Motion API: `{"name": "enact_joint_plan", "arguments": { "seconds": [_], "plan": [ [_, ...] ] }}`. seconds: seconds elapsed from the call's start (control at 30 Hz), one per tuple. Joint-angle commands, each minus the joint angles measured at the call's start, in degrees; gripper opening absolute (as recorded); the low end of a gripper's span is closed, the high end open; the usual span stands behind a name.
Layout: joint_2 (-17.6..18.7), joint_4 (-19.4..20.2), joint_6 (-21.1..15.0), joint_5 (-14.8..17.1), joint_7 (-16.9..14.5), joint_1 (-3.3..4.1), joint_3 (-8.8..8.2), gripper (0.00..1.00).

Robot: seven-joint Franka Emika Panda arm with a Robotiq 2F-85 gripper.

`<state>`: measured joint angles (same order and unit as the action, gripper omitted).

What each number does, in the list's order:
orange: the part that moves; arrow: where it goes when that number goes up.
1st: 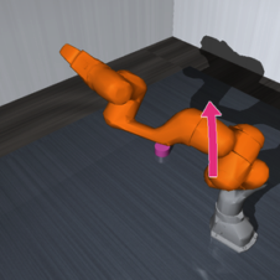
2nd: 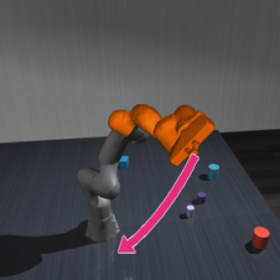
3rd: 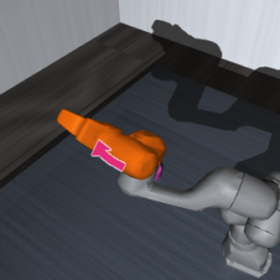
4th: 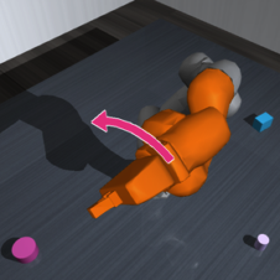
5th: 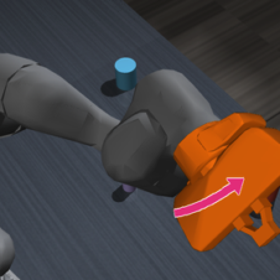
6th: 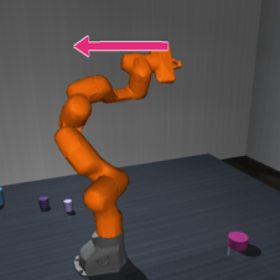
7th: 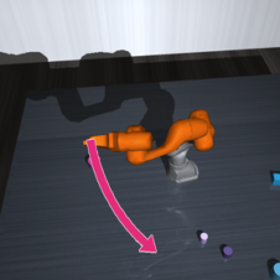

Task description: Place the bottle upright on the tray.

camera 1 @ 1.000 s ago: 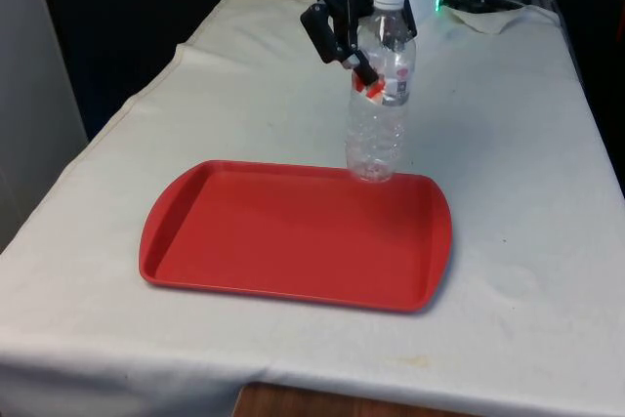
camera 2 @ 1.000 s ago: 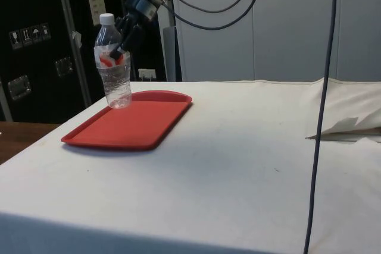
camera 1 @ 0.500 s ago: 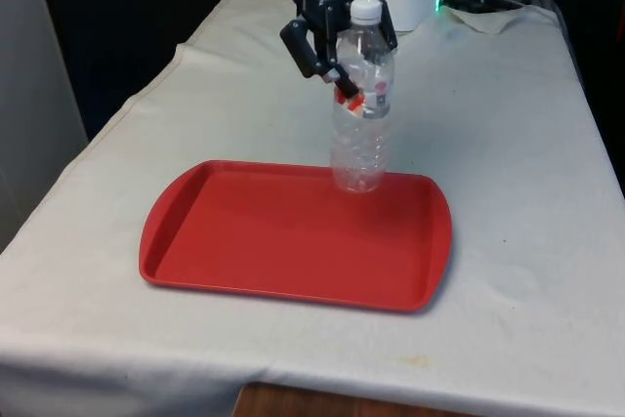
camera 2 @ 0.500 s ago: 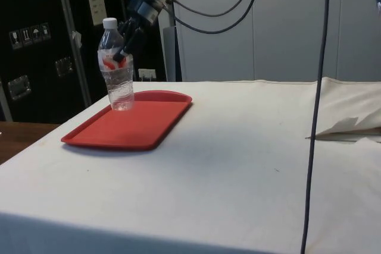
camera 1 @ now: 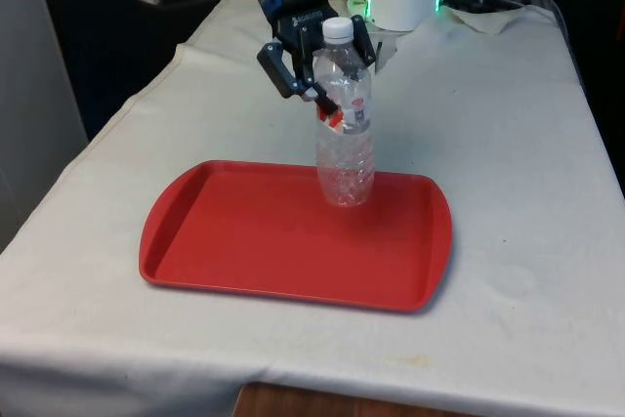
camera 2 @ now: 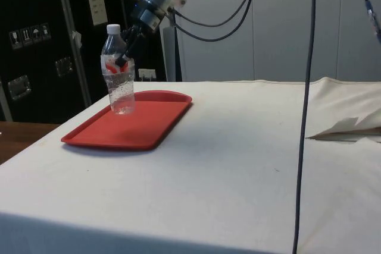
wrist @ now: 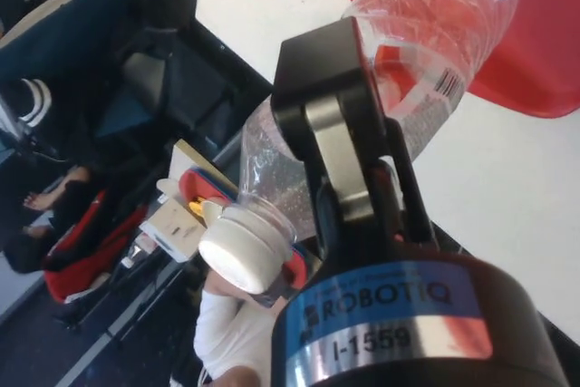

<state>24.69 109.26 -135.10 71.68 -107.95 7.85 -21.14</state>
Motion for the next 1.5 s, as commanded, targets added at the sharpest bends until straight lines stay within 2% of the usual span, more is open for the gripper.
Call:
{"name": "enact_joint_plan", "arguments": {
  "seconds": [0.0,0.03,0.07,0.3,0.5,0.53,0.57,0.6,0.63,0.83,0.87,0.9,0.93,1.17,1.2,1.23,1.47],
  "plan": [
    [0.5,-0.6,0.3,0.6,-0.3,-0.29,0.06,0.34],
    [0.3,-0.3,0.3,0.3,-0.2,-0.06,-0.17,0.34],
    [0.7,-0.8,0.5,0.9,-0.4,-0.23,-0.11,0.34],
    [1.8,-1.9,1.5,1.0,-0.2,-0.11,-0.74,0.34],
    [3.2,-3.2,0.5,0.2,0.6,0.40,-0.97,0.34],
    [3.2,-3.3,0.4,0.2,0.6,0.40,-0.97,0.34],
    [2.9,-3.0,1.1,0.9,-0.1,0.06,-0.74,0.34],
    [3.3,-3.3,0.2,0.1,0.6,0.46,-1.03,0.34],
    [3.6,-3.5,0.0,-0.1,0.6,0.52,-1.03,0.34],
    [4.1,-3.6,-0.9,-0.6,0.5,0.69,-1.09,0.34],
    [3.8,-3.4,-0.2,0.1,-0.1,0.34,-0.80,0.34],
    [4.2,-3.6,-1.0,-0.7,0.5,0.74,-1.09,0.34],
    [4.3,-3.6,-1.1,-0.8,0.5,0.80,-1.09,0.34],
    [4.9,-3.7,-2.1,-1.0,0.3,0.97,-1.09,0.34],
    [4.6,-3.5,-1.5,-0.3,-0.2,0.63,-0.80,0.34],
    [5.1,-3.7,-2.2,-1.1,0.3,0.97,-1.09,0.34],
    [5.9,-4.1,-3.0,-1.5,0.3,1.15,-1.09,0.34]
  ]
}}
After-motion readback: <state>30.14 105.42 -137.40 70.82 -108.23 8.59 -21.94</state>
